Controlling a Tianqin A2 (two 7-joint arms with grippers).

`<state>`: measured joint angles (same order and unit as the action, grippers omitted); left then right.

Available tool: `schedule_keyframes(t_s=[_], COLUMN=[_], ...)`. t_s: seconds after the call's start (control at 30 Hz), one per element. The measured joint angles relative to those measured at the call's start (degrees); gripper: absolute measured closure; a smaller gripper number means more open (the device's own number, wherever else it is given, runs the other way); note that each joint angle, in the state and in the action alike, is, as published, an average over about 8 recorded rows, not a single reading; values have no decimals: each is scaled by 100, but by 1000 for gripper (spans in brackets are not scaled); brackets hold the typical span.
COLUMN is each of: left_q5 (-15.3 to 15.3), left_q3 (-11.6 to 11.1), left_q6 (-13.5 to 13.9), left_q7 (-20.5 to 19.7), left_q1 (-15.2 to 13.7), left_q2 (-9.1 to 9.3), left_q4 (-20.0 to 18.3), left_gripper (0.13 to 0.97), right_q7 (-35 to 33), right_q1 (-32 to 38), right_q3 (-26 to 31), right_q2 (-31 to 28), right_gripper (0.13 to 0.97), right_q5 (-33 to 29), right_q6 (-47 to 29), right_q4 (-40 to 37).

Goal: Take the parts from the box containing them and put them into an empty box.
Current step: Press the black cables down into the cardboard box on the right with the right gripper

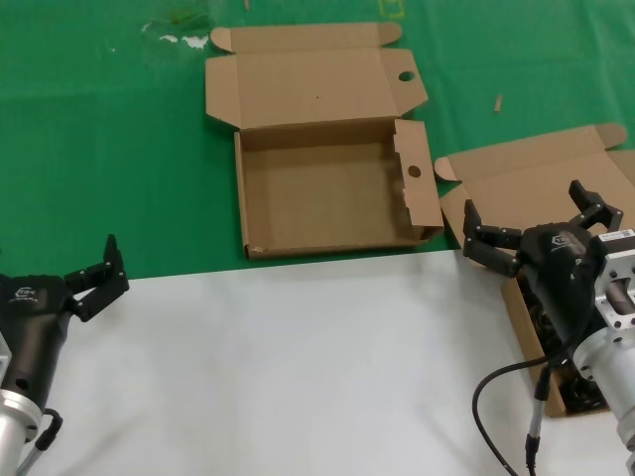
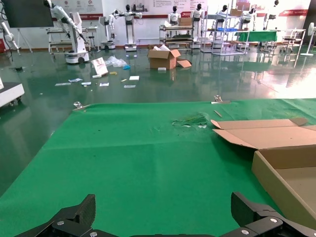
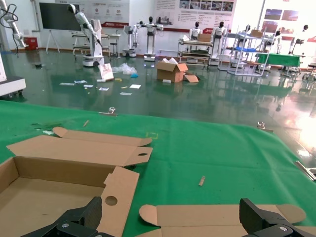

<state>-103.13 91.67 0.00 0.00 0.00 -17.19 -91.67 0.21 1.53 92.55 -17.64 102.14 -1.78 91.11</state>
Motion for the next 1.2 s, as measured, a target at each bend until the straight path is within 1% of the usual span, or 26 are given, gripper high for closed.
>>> schedule_keyframes(t_s=[0.57,0.77,0.87,1.13,1.2], left_q5=[0,0,0,0,0], left_q3=[0,0,0,0,0], left_q6=[0,0,0,0,0], left_q7=[1,1,1,1,1], left_q1=[0,0,0,0,0], left_q2=[0,0,0,0,0], left_q4=[0,0,0,0,0], left_gripper=[132,162,172,278,278], right_q7=[-4,-99,-92,293,448], right_q1=[0,-9,-26,-85,-105], right_q3=[-4,-91,-96,102,88], right_q2=[3,1,-155,-925,-1123], right_gripper=[129,129,129,129,129], right_q5=[-2,-46,-64,-125,-221], right_q6=[-3,-93,-176,-375,-507], right_q4=[-2,-11,46,303,376])
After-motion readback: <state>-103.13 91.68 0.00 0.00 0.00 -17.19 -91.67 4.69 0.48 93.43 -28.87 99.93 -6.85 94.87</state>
